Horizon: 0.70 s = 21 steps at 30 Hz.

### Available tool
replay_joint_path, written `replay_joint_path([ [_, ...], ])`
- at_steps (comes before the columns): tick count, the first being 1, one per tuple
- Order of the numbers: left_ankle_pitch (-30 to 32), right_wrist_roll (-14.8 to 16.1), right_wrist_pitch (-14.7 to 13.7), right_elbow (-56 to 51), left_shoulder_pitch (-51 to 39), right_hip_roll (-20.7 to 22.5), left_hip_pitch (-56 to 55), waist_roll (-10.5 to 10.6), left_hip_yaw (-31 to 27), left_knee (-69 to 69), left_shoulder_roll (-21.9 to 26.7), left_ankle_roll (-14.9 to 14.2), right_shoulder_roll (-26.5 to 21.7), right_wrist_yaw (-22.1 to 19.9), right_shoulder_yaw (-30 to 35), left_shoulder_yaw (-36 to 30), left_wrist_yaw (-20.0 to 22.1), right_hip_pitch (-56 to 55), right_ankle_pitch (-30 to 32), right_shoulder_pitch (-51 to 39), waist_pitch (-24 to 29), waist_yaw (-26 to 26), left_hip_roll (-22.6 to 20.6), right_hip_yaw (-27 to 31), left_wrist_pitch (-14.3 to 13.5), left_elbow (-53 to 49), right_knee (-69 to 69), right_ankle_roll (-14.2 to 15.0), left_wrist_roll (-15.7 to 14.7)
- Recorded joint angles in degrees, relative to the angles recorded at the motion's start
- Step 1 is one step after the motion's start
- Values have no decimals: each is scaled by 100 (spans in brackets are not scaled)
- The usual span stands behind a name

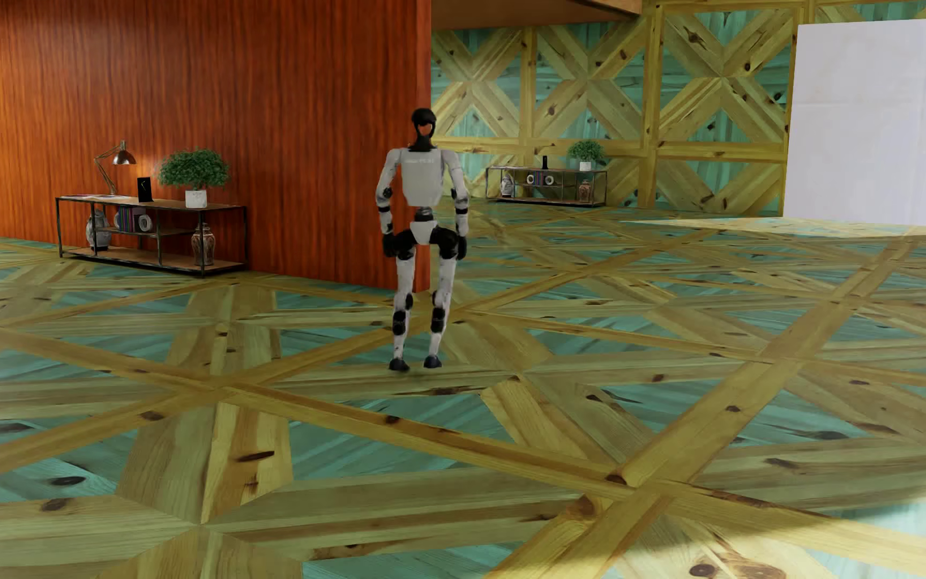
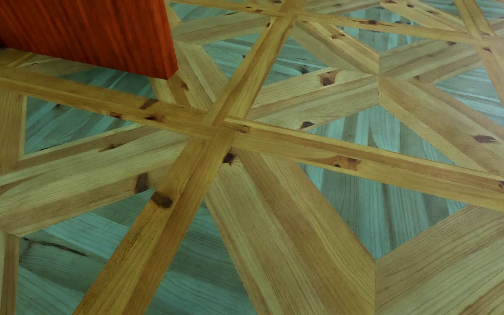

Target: Walk around the corner

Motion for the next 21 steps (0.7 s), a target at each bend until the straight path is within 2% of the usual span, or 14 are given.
replay_joint_path([
  [1, -34, 0, 0, 18, 1, 10, 5, -33, 0, -7, 4, 0, 11, 0, 24, 77, 0, -78, 192, -26, -6, -10, -23, 0, 0, 31, 58, 0, 0],
  [2, 197, 0, 0, -18, 21, 15, -41, -55, 0, -166, 22, 0, 9, 0, 39, 59, 0, -106, 266, -17, -8, -40, -13, 0, 0, 42, 109, 0, 0],
  [3, -545, 0, 0, -122, 51, 17, -11, -73, 0, 1397, 34, 0, -23, 0, 74, -4, 0, -48, 304, 25, 30, -39, -63, 0, 0, 15, 133, 0, 0],
  [4, -1300, 0, 0, -137, 93, 44, -108, -103, 0, 1460, 53, 0, -22, 0, 110, 36, 0, -112, 327, 25, -17, 114, -113, 0, 0, 59, 201, 0, 0],
  [8, -1591, 0, 0, -635, 233, 206, -1464, 31, 0, 3873, 36, 0, -180, 0, -93, 372, 0, 366, 18, -44, 431, 459, 51, 0, 0, -177, 355, 0, 0],
  [9, -1566, 0, 0, -890, 276, 203, -1846, 64, 0, 4321, 23, 0, -232, 0, -138, 385, 0, 536, -221, -62, 485, 647, 92, 0, 0, -234, 292, 0, 0],
  [10, -1504, 0, 0, -895, 310, 116, -2223, -26, 0, 4376, 49, 0, -205, 0, -60, 272, 0, 697, -472, -226, 530, 773, 25, 0, 0, -199, 181, 0, 0],
  [11, -1470, 0, 0, -834, 419, -56, -2453, -168, 0, 4160, 108, 0, -37, 0, -265, 370, 0, 809, -639, -287, 481, 1149, 34, 0, 0, -199, 108, 0, 0],
  [12, -1280, 0, 0, -1210, 503, -54, -2815, -129, 0, 3943, 94, 0, -178, 0, -355, 371, 0, 1035, -890, -246, 481, 1223, 112, 0, 0, -154, -32, 0, 0],
  [14, -718, 0, 0, -1233, 554, -135, -3259, -176, 0, 3316, 141, 0, -217, 0, -113, 231, 0, 1553, -1512, -497, 584, 1337, 195, 0, 0, 57, -194, 0, 0],
  [16, -437, 0, 0, -1199, 551, -145, -3668, -141, 0, 2707, 96, 0, -239, 0, -77, 123, 0, 1910, -1812, -695, 595, 1453, 284, 0, 0, 306, -240, 0, 0],
  [18, -561, 0, 0, -1261, 541, -242, -3859, -162, 0, 2473, 122, 0, -222, 0, 124, -67, 0, 2296, -1830, -806, 601, 1613, 349, 0, 0, 439, -257, 0, 0],
  [19, -657, 0, 0, -1005, 630, -321, -3941, -158, 0, 2726, 92, 0, -218, 0, -105, 71, 0, 2463, -1700, -763, 568, 1696, 355, 0, 0, 491, -236, 0, 0],
  [21, -746, 0, 0, -752, 621, -456, -4045, -285, 0, 3429, 113, 0, -137, 0, 135, 129, 0, 2436, -794, -549, 469, 1912, 326, 0, 0, 632, 200, 0, 0],
])
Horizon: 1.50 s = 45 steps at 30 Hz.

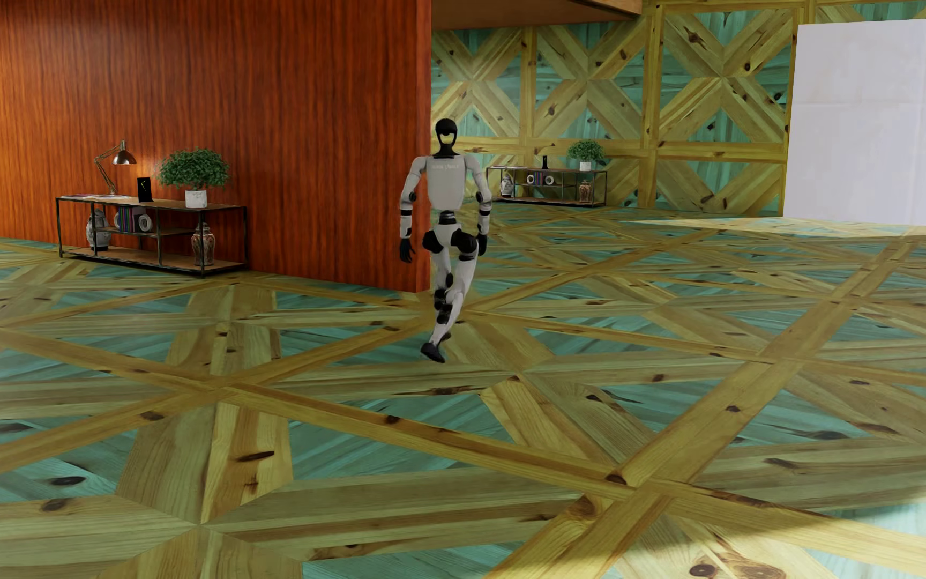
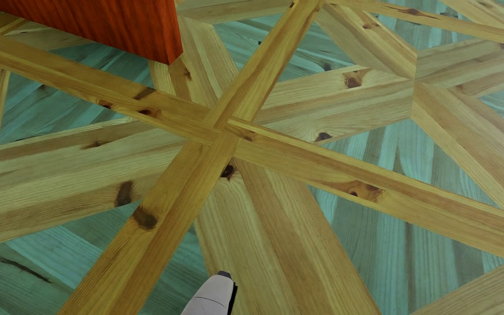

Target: Walk around the corner

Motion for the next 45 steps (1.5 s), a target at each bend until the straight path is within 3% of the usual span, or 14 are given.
replay_joint_path([
  [3, -620, 0, 0, 803, -124, -206, 728, 10, 0, 439, -61, 0, 81, 0, 236, -87, 0, -975, 2574, 257, -2, -325, -385, 0, 0, 113, 2560, 0, 0],
  [6, -1029, 0, 0, 812, -284, -142, 2066, 193, 0, -48, -71, 0, 53, 0, 48, -73, 0, -2813, 2424, 669, 151, -1115, -607, 0, 0, -461, 5032, 0, 0],
  [10, -1032, 0, 0, 827, -500, 9, 4155, 500, 0, -1539, 48, 0, -63, 0, 137, 173, 0, -4502, 3329, 964, 247, -2272, -531, 0, 0, -1325, 1933, 0, 0],
  [14, -1441, 0, 0, 746, -931, -285, 5303, 581, 0, -1815, 216, 0, -88, 0, 26, 305, 0, -5176, 871, 1065, 106, -2882, -423, 0, 0, -1757, 239, 0, 0],
  [17, 45, 0, 0, 988, -764, 87, 5416, 854, 0, -674, 29, 0, -39, 0, 87, 540, 0, -5622, 3520, 1121, 15, -3069, 41, 0, 0, -1355, 1164, 0, 0],
  [19, 1387, 0, 0, 1136, -559, 557, 4451, 864, 0, 1485, 35, 0, 9, 0, 249, 292, 0, -5128, 3330, 992, -92, -2623, 169, 0, 0, -1015, 1518, 0, 0],
  [22, -383, 0, 0, 1092, -279, 745, 2783, 668, 0, 3062, 16, 0, 41, 0, -155, 198, 0, -3366, 2066, 701, -3, -1817, 110, 0, 0, -894, 842, 0, 0],
  [28, 70, 0, 0, -315, 92, 269, 1060, 307, 0, -1560, 74, 0, -404, 0, -603, 344, 0, -563, -366, 64, -101, -413, 205, 0, 0, -763, -352, 0, 0],
  [29, 1633, 0, 0, -321, 113, 226, 938, 327, 0, -3733, 79, 0, -418, 0, -596, 306, 0, -308, -427, -79, -179, -314, 339, 0, 0, -682, -337, 0, 0],
  [32, 125, 0, 0, -318, 218, -394, 505, 184, 0, -594, 5, 0, -274, 0, -952, 255, 0, 172, 827, 124, -285, 18, 291, 0, 0, -344, 436, 0, 0],
  [34, -72, 0, 0, 344, 159, -625, 772, 4, 0, 348, -29, 0, -2, 0, -1022, 231, 0, -404, 2999, 353, -264, -179, -185, 0, 0, 56, 2421, 0, 0],
  [37, -587, 0, 0, 876, 51, -362, 2331, 113, 0, -213, -79, 0, 185, 0, -741, 401, 0, -2315, 2312, 506, -7, -899, -763, 0, 0, -415, 5313, 0, 0],
  [41, -759, 0, 0, 1010, -130, 100, 4531, 524, 0, -1569, 53, 0, 141, 0, -309, 603, 0, -4067, 3244, 1088, 48, -2159, -567, 0, 0, -1520, 2118, 0, 0],
  [45, -1198, 0, 0, 966, -676, -376, 5546, 451, 0, -1573, 212, 0, 77, 0, -112, 957, 0, -4964, -73, 1336, -109, -2790, -431, 0, 0, -1895, -34, 0, 0],
])
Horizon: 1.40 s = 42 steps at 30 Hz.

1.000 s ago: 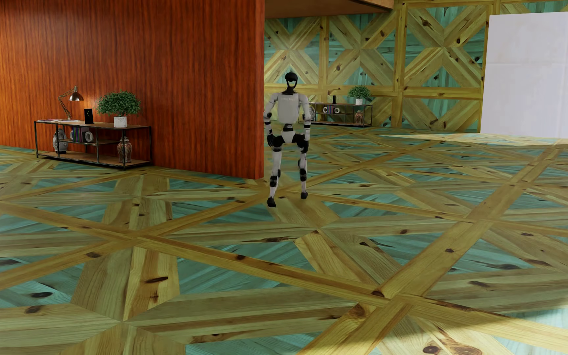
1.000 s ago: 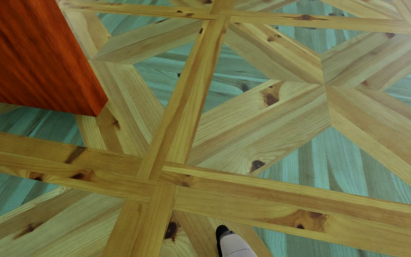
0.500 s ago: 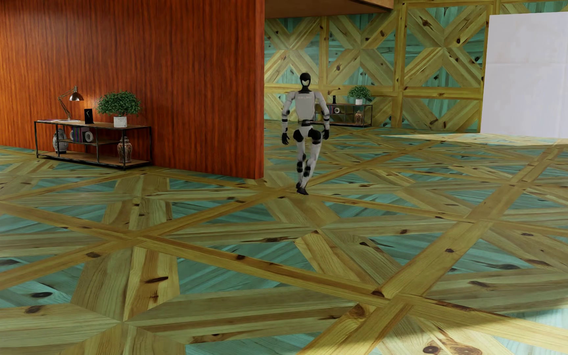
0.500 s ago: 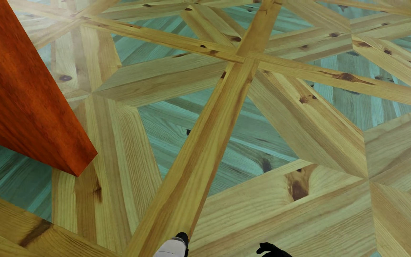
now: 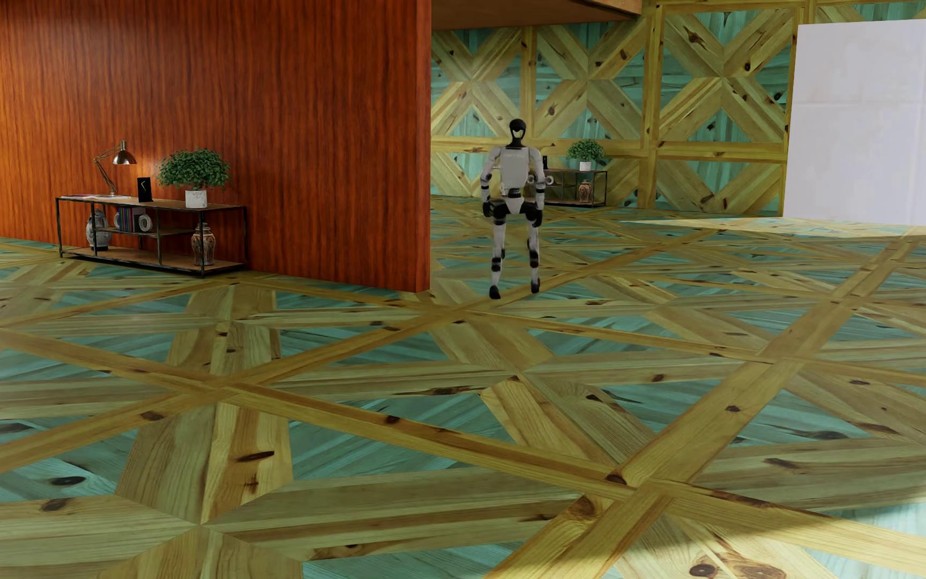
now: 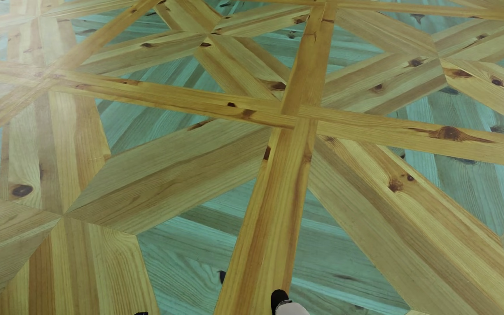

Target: Walk around the corner

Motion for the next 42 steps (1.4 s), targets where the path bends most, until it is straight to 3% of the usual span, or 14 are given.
replay_joint_path([
  [4, 2833, 0, 0, 355, 234, 647, -347, 520, 0, 2382, -157, 0, -45, 0, -46, -77, 0, -291, 3341, 54, -127, 80, 713, 0, 0, 768, 1384, 0, 0],
  [8, 887, 0, 0, 171, 716, 1160, -2961, 572, 0, 5102, -89, 0, -158, 0, -428, -540, 0, 1794, 2032, -516, 39, 1242, 465, 0, 0, 904, 715, 0, 0],
  [14, 1654, 0, 0, -1550, 1422, 684, -4496, 368, 0, -96, 123, 0, -492, 0, -1242, -624, 0, 4666, -569, -1188, -176, 2755, 471, 0, 0, 1722, -216, 0, 0],
  [15, 4425, 0, 0, -1630, 1491, 696, -4678, 411, 0, -2409, 126, 0, -487, 0, -1349, -601, 0, 4794, -439, -1314, -283, 2746, 490, 0, 0, 1855, -316, 0, 0],
  [16, 1951, 0, 0, -1696, 1528, 606, -4858, 437, 0, -154, 119, 0, -472, 0, -1463, -629, 0, 5007, -21, -1315, -230, 2700, 408, 0, 0, 2025, -215, 0, 0],
  [17, 785, 0, 0, -1617, 1511, 447, -4929, 408, 0, 584, 133, 0, -401, 0, -1598, -745, 0, 5151, 684, -1200, -177, 2660, 283, 0, 0, 2205, 238, 0, 0],
  [19, 678, 0, 0, -856, 1374, -39, -4956, 285, 0, 1966, 85, 0, -183, 0, -1574, -694, 0, 4479, 2177, -981, -70, 2451, -131, 0, 0, 2367, 2602, 0, 0],
  [22, 697, 0, 0, 94, 993, 95, -3526, 588, 0, 1326, -16, 0, -281, 0, -664, -822, 0, 2299, 1849, -741, 46, 1706, -790, 0, 0, 1480, 6147, 0, 0],
  [27, 1618, 0, 0, 367, 390, 297, -825, 805, 0, -346, -86, 0, -93, 0, -400, -529, 0, 107, 3567, 301, -28, 179, -439, 0, 0, -203, 1901, 0, 0],
  [31, 2901, 0, 0, 303, 216, -139, 151, 556, 0, -235, 145, 0, 29, 0, -476, -226, 0, -613, 364, 427, -159, -292, 352, 0, 0, -1243, -5, 0, 0],
  [34, 5152, 0, 0, 535, 489, 416, -177, 776, 0, 1108, -97, 0, -93, 0, -548, -206, 0, -1169, 3082, 156, -483, -30, 730, 0, 0, -372, 1227, 0, 0],
  [35, 4953, 0, 0, 585, 508, 692, -651, 862, 0, 2243, -158, 0, -163, 0, -547, -307, 0, -911, 3077, -29, -323, 145, 775, 0, 0, 78, 1770, 0, 0],
  [38, 1123, 0, 0, 453, 550, 1083, -2681, 623, 0, 4763, -124, 0, -311, 0, -663, -767, 0, 1202, 2251, -735, 2, 883, 463, 0, 0, 957, 1103, 0, 0],
  [42, 650, 0, 0, -608, 1026, 667, -4232, 178, 0, 1893, 170, 0, -607, 0, -1093, -633, 0, 3958, 428, -1433, 178, 2169, 373, 0, 0, 1381, -305, 0, 0],
])
